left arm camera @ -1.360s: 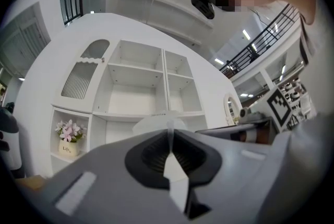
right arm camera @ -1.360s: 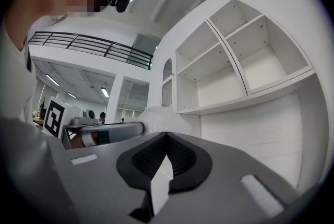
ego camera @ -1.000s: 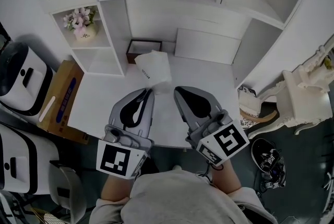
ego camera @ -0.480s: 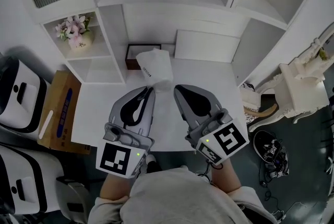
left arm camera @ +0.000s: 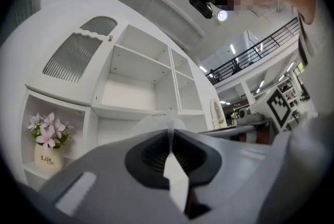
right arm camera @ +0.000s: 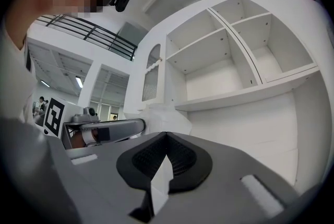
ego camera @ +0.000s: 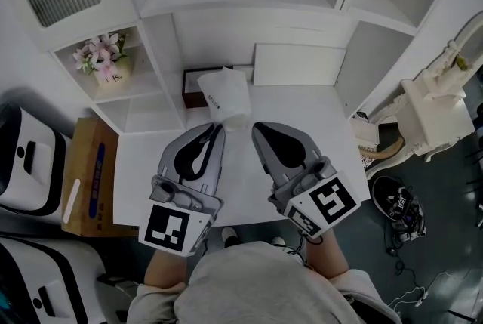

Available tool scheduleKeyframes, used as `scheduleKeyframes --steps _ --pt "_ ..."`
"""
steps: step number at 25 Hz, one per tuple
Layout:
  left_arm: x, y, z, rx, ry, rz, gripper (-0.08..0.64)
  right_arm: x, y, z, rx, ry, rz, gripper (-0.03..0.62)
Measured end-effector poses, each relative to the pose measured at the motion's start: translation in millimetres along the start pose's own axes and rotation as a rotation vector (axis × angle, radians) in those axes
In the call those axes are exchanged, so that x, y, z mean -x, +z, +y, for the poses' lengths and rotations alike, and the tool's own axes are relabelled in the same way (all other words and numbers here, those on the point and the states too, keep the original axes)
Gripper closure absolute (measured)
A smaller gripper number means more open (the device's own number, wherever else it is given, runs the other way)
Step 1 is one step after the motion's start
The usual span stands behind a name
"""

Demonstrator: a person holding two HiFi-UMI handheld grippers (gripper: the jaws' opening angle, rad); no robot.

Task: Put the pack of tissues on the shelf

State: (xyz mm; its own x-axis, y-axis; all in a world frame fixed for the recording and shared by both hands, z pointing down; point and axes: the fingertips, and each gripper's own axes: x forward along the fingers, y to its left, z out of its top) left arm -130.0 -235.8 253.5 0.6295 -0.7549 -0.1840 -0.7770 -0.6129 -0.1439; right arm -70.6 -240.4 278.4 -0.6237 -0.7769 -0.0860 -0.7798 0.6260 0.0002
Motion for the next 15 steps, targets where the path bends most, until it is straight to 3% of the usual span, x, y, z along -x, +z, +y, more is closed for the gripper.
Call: scheduleKeyframes --steps 15 --pt "-3 16 17 0.011 -0.119 -0.051 0.555 -3 1 6 0.017 -0.118 -0.013 0.591"
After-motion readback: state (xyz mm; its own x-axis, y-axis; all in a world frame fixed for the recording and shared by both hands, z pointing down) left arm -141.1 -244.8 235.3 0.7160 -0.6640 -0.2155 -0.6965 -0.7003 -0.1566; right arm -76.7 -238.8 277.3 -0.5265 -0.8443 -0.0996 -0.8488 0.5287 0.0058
